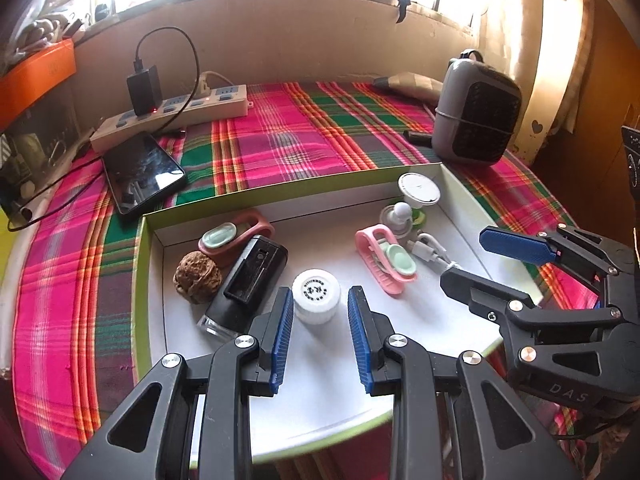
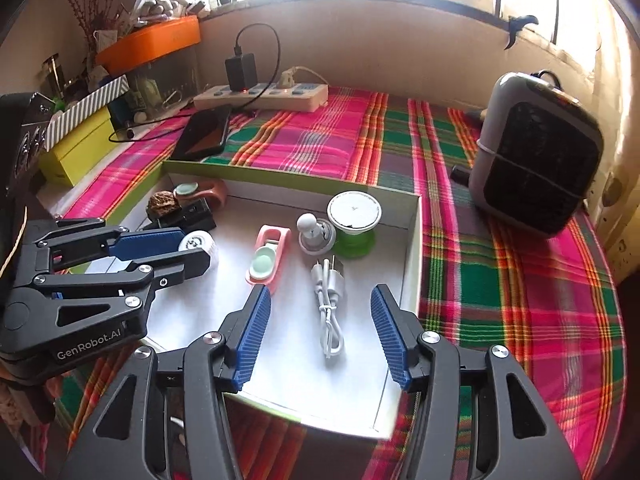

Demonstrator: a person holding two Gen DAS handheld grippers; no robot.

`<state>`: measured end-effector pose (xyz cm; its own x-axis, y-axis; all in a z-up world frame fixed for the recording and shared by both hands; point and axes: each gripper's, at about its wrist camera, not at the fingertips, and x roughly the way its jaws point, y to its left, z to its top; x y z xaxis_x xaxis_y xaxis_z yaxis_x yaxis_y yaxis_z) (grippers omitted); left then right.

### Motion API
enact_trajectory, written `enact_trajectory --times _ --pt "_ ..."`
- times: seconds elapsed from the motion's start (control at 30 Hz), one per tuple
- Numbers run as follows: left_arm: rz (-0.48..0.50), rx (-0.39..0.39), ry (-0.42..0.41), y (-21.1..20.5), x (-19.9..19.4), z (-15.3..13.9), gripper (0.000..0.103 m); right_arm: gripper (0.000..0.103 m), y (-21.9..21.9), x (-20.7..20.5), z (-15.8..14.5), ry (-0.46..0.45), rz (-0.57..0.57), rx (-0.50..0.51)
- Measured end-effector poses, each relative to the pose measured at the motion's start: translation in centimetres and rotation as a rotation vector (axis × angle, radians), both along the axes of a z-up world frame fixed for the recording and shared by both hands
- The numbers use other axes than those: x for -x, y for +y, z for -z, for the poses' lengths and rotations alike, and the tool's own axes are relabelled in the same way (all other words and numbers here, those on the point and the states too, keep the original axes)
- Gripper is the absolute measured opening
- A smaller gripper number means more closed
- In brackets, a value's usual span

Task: Organize objects
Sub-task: 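Lower the white container into the box with the left gripper while the right releases the cable inside, then grasp the black round disc with the left gripper while the right withdraws from the box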

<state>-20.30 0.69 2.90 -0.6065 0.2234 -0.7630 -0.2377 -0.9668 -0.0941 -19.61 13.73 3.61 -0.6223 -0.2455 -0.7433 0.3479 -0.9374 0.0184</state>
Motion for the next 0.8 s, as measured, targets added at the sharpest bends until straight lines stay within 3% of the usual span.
enact_trajectory --times 0.4,0.8 --pt "0.028 -0.036 0.056 -0.1 -4.7 -2.1 0.026 0.053 1.2 -4.3 -2.4 0.06 0.026 0.037" --pt "0.072 -0.085 0.06 0.5 -8.5 -2.4 0.026 0.053 2.4 -7.6 -2.4 0.08 0.044 0.054"
